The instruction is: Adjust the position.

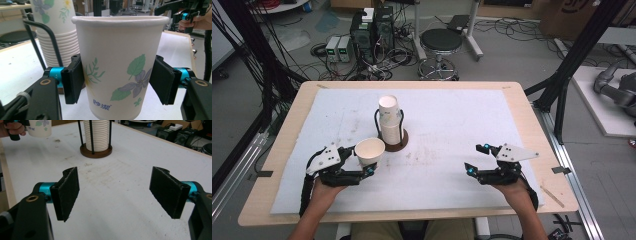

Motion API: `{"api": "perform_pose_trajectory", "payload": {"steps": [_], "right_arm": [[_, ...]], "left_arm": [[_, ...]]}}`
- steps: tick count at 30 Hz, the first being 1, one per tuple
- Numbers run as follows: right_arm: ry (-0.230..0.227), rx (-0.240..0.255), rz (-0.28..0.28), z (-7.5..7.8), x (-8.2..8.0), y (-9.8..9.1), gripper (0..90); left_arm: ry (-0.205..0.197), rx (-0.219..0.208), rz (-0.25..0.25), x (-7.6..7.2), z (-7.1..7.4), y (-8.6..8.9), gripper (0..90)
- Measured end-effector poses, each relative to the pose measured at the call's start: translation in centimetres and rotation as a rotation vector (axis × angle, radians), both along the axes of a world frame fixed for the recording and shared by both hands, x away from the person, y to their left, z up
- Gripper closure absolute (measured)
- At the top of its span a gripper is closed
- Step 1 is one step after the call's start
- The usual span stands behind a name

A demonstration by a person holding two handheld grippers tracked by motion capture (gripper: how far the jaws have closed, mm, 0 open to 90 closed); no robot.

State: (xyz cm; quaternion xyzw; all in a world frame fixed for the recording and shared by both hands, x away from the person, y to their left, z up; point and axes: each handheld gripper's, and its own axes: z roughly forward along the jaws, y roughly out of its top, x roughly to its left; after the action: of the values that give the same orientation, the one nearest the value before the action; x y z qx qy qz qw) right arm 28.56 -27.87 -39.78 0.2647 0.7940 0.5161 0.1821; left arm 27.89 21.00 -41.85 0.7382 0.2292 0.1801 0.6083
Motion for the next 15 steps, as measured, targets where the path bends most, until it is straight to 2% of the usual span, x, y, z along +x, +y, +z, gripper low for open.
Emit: {"api": "perform_pose_trajectory", "payload": {"steps": [7,15], "right_arm": [[0.0,0.005,-0.018,-0.1,0.0,-0.3,24.3],[-0.01,0.015,-0.019,0.1,0.0,-0.2,24.3]], "left_arm": [[-0.024,-0.035,0.026,0.0,-0.1,1.0,33.3],[-0.042,-0.051,0.061,-0.1,-0.1,1.7,32.9]]}}
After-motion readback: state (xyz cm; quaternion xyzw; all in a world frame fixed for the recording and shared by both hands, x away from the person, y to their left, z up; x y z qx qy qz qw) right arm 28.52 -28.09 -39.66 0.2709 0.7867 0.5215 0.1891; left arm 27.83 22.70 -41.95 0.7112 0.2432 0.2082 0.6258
